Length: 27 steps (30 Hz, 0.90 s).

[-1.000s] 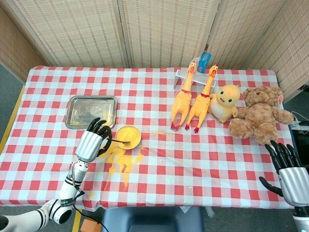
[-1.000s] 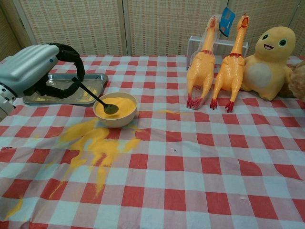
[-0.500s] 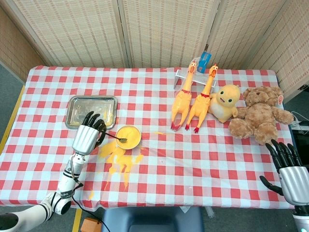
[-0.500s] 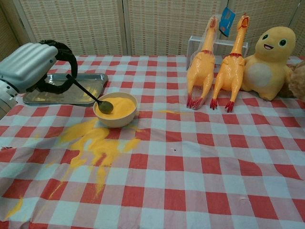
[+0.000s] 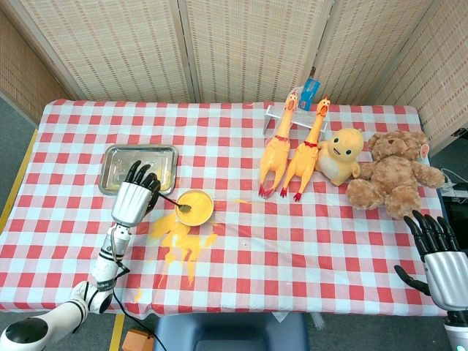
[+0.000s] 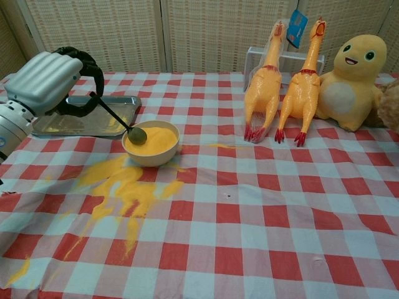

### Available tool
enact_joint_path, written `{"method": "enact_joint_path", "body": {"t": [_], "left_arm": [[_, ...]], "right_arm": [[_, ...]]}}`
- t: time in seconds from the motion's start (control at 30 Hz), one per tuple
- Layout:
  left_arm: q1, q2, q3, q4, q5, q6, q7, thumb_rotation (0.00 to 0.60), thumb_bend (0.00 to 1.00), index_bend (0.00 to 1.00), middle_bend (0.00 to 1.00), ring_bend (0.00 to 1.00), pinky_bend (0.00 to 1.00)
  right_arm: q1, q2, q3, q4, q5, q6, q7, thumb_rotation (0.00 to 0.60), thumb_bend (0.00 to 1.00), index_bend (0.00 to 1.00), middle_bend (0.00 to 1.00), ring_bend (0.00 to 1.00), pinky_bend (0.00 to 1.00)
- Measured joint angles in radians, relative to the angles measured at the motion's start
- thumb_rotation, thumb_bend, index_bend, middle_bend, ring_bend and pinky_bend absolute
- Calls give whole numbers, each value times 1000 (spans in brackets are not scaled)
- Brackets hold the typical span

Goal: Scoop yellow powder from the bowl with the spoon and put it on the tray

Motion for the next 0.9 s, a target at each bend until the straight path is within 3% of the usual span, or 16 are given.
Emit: {"method": "enact_joint_path", "body": {"t": [0.2, 0.47, 0.9], "left_arm": [[-27, -41, -9, 86, -6, 9, -25, 600, 669, 882, 415, 191, 154], [-45, -59, -14, 123, -11, 29, -57, 600, 669, 882, 414, 191, 154], [-11, 27, 8, -61, 26, 150, -30, 600, 669, 882, 418, 195, 166]], "right_arm": [[1, -1, 2, 0, 2, -2, -1, 600, 109, 0, 0, 0, 0], [0, -1, 4, 0, 5, 1, -1, 600, 109, 0, 0, 0, 0], [-1, 4, -11, -8, -20, -1, 5, 600, 109, 0, 0, 0, 0]]}}
